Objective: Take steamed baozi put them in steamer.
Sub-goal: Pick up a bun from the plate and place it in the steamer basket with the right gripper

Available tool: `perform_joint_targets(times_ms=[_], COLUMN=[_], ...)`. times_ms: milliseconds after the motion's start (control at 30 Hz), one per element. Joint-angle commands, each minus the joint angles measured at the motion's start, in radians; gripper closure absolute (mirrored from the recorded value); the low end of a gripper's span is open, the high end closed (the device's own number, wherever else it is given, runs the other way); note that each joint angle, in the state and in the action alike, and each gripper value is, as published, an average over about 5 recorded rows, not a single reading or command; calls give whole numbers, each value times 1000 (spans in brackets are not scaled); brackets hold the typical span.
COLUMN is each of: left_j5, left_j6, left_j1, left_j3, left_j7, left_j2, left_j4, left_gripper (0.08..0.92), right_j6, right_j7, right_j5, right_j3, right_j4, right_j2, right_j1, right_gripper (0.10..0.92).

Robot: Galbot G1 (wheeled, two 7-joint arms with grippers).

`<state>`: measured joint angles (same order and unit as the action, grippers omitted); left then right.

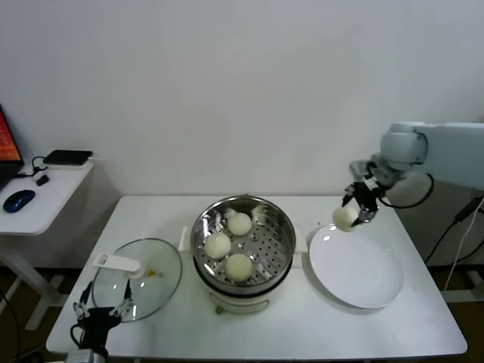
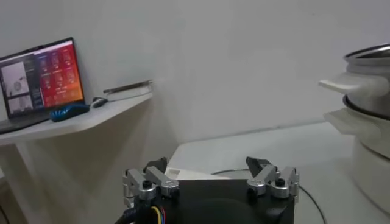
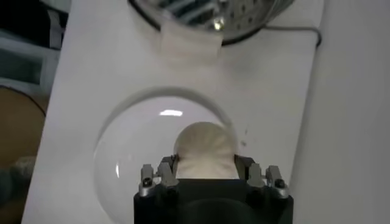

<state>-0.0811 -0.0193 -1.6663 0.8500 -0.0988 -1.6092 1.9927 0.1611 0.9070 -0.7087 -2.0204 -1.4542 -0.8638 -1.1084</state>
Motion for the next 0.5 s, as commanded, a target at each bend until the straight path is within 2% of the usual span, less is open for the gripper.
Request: perform_joint_targets(times_ms=[33,267,500], left_j5=[12,18,28], left_j6=[8,12,13], left_j1=[-2,-3,-6], left_j3=[4,10,23], left_j7=[-2,-5,-6], left_j2=[-15,-13,-13], left_j4=[8,9,5], left_gripper=[177,177,177], right_j6=[96,160,176], right_j7=[0,-57,-107], right_j5=[-341,-378,-341], right_j3=[51,171,198], right_j4=[-126,-100,-65], right_j2=[-186,-286,-342], right_j1=[-187,-50,103], right_gripper=[389,389,389])
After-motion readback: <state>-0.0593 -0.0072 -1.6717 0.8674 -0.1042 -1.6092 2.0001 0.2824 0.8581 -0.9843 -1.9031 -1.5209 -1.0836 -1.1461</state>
